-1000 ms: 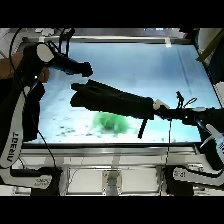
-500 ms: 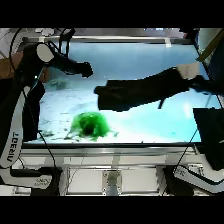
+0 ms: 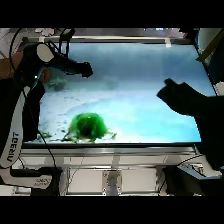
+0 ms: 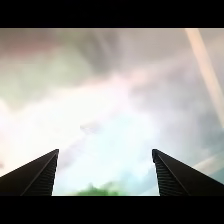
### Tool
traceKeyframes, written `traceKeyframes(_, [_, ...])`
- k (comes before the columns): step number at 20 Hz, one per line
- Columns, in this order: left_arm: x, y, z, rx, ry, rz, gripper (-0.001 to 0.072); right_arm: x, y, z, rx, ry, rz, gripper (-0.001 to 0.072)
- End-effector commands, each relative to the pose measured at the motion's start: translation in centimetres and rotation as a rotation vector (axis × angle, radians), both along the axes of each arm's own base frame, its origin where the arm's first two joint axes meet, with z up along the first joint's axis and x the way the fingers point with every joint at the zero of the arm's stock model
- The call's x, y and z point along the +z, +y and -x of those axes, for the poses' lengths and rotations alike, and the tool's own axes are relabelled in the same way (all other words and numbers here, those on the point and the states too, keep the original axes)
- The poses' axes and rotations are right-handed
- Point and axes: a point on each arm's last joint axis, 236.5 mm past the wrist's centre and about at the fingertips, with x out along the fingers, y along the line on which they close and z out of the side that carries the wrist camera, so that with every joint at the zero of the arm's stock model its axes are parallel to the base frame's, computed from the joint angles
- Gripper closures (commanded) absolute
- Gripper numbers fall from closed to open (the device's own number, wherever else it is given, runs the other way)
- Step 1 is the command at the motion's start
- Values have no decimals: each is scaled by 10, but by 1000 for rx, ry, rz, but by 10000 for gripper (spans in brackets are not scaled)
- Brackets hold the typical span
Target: Fold the clothes and pants, and hang the long-sleeved shirts on hangers.
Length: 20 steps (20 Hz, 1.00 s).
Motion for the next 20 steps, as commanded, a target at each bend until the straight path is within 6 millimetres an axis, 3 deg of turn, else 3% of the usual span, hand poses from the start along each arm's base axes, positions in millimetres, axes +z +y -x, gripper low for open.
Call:
traceKeyframes(1, [1,0,0,0,-2,0,52,-18,-21,93,-281,133,-62,700])
traceKeyframes(3, [1,0,0,0,-2,0,52,-29,-23,115,-327,228,-68,700])
traceKeyframes(7, [0,0,0,0,-1,0,52,-51,-17,140,-385,328,-121,693])
traceKeyframes(8, [0,0,0,0,-1,0,52,-56,-14,140,-386,330,-141,562])
traceKeyframes(9, [0,0,0,0,-1,0,52,-57,-11,139,-388,327,-156,276])
traceKeyframes(10, [0,0,0,0,-1,0,52,-55,-11,136,-392,310,-158,135])
traceKeyframes(11, [0,0,0,0,-1,0,52,-50,-9,130,-413,275,-182,140])
traceKeyframes(12, [0,0,0,0,-1,0,52,-40,-10,116,-429,198,-197,141])
traceKeyframes(14, [0,0,0,0,-2,0,52,9,-10,49,-315,-104,-188,143])
traceKeyframes(16, [0,0,0,0,-1,0,52,68,20,-23,-59,-365,-138,165])
traceKeyframes(18, [-3,1,4,-7,20,-8,52,118,88,-92,241,-527,-114,166])
traceKeyframes(20, [-8,2,13,-21,59,-21,52,139,186,-138,578,-558,-71,166])
